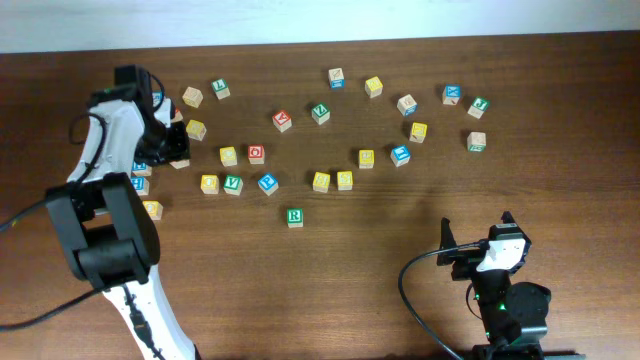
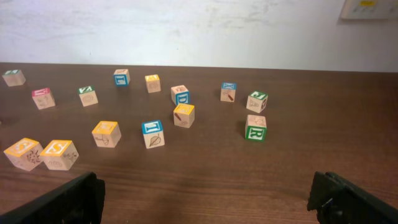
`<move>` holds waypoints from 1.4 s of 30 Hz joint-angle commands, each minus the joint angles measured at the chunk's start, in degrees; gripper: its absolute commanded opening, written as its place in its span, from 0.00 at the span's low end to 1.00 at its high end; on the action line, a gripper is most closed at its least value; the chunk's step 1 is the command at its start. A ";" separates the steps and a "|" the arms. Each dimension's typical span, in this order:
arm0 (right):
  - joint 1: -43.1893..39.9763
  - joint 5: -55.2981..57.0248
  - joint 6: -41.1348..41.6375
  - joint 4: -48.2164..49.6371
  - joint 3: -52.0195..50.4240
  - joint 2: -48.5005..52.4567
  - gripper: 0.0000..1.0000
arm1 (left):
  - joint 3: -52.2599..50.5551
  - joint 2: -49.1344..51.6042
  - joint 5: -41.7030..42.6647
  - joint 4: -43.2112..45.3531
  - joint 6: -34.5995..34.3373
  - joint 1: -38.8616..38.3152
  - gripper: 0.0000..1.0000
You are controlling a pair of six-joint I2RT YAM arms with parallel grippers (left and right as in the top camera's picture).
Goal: Spell out ICRA
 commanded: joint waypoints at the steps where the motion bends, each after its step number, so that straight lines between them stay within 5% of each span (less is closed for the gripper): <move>1: 0.31 0.28 0.46 -0.17 -0.42 -0.22 0.98 | 9.31 0.33 7.93 -6.29 -2.16 0.35 0.20; 5: 0.31 0.28 0.46 -0.17 -0.42 -0.22 0.98 | 15.76 0.24 20.39 -17.05 -4.48 0.35 0.17; 17: 0.31 0.28 0.46 -0.17 -0.42 -0.22 0.98 | 15.76 -0.96 22.99 -37.31 -3.10 -0.83 0.20; 22: 0.31 0.28 0.46 -0.17 -0.42 -0.22 0.98 | 14.53 -13.64 23.30 -37.33 -2.47 -0.90 0.19; 26: 0.31 0.28 0.46 -0.17 -0.42 -0.22 0.98 | 2.49 -29.66 21.33 -37.31 -2.58 -3.10 0.20; 30: 0.31 0.28 0.46 -0.17 -0.42 -0.22 0.98 | -21.44 -38.47 21.38 -33.14 -15.78 -3.48 0.20; 36: 0.31 0.28 0.46 -0.17 -0.42 -0.22 0.98 | -43.98 -38.56 20.50 -5.38 -42.16 -6.49 0.19; 42: 0.31 0.28 0.46 -0.17 -0.42 -0.22 0.98 | -45.77 -38.14 -5.33 10.91 -73.77 -21.73 0.22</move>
